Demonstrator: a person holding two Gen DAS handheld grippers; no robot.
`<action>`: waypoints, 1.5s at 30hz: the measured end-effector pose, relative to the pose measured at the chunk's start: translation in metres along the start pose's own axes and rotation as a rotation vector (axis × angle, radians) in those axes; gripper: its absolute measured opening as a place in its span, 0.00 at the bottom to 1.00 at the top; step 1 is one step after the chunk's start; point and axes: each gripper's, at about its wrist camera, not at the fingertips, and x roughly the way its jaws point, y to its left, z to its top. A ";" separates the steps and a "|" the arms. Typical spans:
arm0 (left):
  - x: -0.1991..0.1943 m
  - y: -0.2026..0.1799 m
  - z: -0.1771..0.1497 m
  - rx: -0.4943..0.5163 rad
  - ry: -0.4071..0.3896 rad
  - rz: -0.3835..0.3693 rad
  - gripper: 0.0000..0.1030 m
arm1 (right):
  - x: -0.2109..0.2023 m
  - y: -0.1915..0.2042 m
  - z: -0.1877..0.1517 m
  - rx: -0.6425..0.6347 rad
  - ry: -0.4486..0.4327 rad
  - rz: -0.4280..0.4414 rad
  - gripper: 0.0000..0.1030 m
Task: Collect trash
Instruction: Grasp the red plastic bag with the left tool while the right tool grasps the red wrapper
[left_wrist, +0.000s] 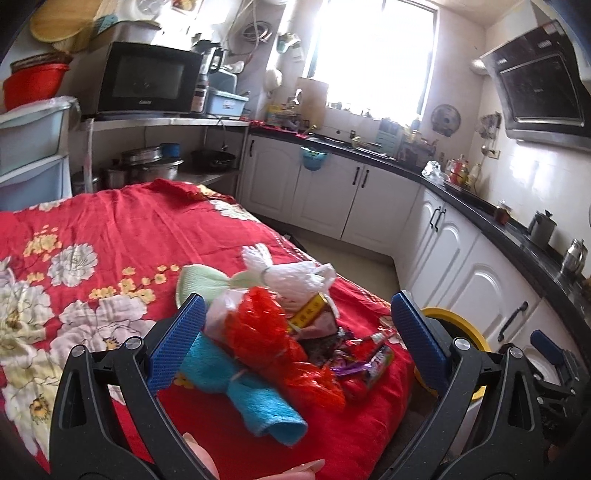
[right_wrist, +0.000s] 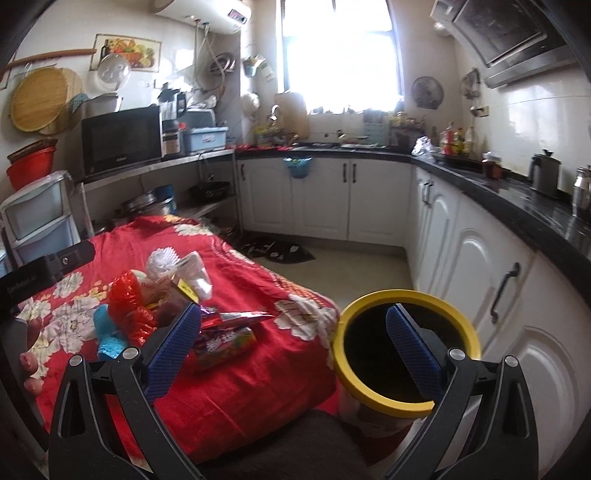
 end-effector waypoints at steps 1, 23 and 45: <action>0.001 0.002 0.001 -0.006 0.004 0.002 0.90 | 0.007 0.002 0.002 -0.004 0.025 0.015 0.95; 0.076 0.033 0.007 -0.130 0.279 0.015 0.90 | 0.146 0.018 0.021 0.106 0.372 0.123 0.94; 0.108 0.051 -0.010 -0.158 0.388 0.042 0.25 | 0.201 -0.010 -0.007 0.461 0.565 0.321 0.26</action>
